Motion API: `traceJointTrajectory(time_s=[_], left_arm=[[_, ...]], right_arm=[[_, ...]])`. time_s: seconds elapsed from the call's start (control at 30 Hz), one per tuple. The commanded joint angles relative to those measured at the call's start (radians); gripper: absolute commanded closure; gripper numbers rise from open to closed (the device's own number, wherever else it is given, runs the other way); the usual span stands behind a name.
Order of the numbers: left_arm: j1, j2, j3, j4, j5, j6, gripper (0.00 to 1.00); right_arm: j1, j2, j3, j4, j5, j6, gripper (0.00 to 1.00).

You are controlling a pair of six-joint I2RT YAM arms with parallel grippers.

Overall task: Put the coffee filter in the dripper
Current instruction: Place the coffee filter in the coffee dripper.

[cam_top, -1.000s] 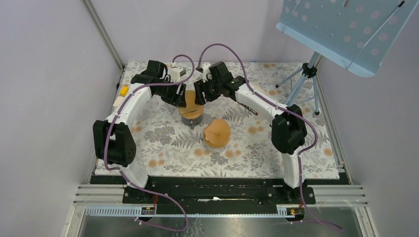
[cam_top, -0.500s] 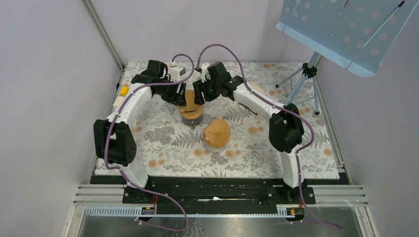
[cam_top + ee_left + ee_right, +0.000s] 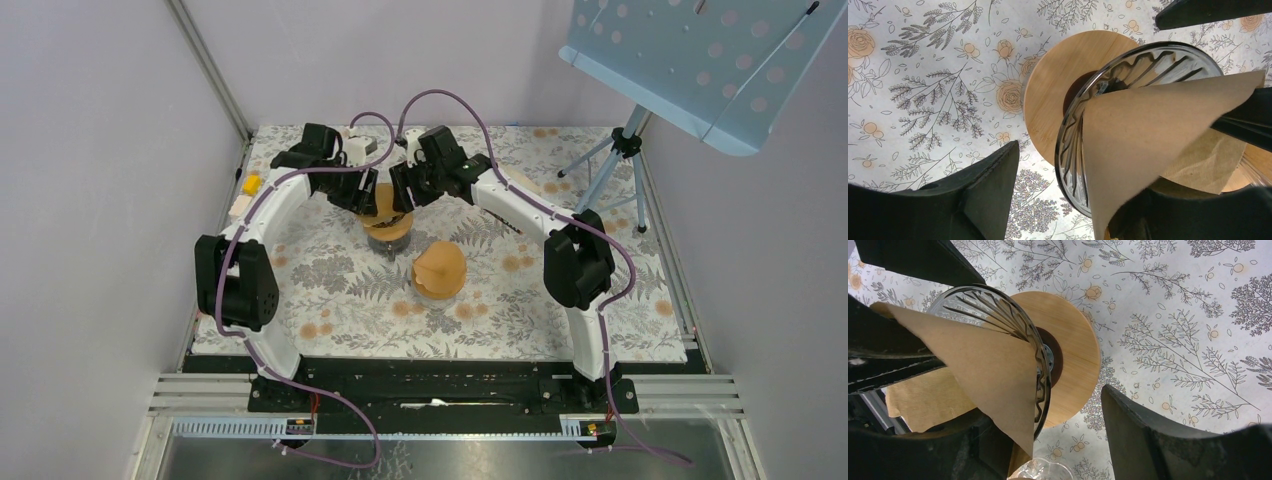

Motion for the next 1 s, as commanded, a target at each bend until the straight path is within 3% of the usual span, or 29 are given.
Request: traceJointTrajectory(time_s=[0.0,0.97], left_arm=[[-0.001,0.003,-0.017,0.05,-0.014,0.004,0.38],[0.005,0.005,-0.029,0.066,-0.045,0.012,0.33]], right_arm=[[0.012,0.022,0.039,-0.019,0.029,-0.018,0.34],[0.013,0.018,0.044,-0.03,0.027,-0.019,0.31]])
